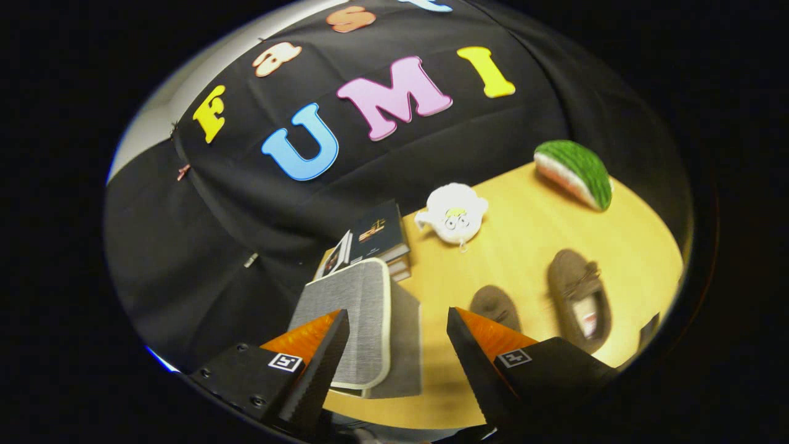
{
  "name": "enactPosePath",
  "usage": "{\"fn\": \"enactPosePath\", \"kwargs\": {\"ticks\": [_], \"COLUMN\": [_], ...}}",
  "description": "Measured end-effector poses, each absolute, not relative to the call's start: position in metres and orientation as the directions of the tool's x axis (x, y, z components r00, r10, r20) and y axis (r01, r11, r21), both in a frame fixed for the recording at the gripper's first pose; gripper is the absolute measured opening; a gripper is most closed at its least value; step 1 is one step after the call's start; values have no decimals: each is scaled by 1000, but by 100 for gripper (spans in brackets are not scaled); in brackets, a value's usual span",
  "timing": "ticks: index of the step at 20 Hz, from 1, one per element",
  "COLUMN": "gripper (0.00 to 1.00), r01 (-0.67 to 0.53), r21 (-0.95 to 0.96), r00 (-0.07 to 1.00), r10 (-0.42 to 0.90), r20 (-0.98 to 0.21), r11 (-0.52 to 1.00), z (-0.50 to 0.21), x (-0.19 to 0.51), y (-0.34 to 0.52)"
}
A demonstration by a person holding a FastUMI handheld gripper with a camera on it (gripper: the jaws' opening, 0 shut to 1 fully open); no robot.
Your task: Open the storage box then place both shoes into the box .Put the left shoe in first, then the right shoe, with the right side of both shoes facing outward in a uniform manner.
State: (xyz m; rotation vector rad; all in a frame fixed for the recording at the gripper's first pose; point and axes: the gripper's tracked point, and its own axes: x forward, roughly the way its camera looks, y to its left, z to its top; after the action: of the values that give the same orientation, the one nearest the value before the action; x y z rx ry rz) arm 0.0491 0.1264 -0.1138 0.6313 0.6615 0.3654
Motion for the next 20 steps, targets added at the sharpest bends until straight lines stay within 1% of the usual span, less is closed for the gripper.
{"fn": "enactPosePath", "kwargs": {"ticks": [2, 5, 7, 8, 11, 13, 14, 15, 16, 18, 19, 20], "gripper": [98, 98, 98, 96, 96, 95, 74, 68, 66, 41, 36, 31], "r01": [-140, -172, -154, -137, -76, -56, -56, -55, -52, -42, -42, -33], "r21": [692, 737, 753, 763, 805, 813, 817, 825, 831, 834, 834, 834], "r00": [679, 564, 498, 466, 370, 349, 342, 319, 297, 279, 256, 259], "r10": [578, 679, 708, 721, 767, 774, 779, 793, 803, 808, 813, 810], "r20": [-454, -470, -500, -513, -524, -529, -525, -519, -517, -520, -523, -526], "r11": [708, 654, 640, 632, 588, 580, 575, 562, 554, 551, 550, 552], "z": [-120, -138, -157, -168, -186, -193, -193, -190, -189, -189, -189, -187], "x": [46, 37, 33, 30, 20, 24, 25, 20, 16, 15, 12, 11], "y": [147, 171, 184, 188, 200, 208, 212, 215, 218, 221, 222, 222]}}
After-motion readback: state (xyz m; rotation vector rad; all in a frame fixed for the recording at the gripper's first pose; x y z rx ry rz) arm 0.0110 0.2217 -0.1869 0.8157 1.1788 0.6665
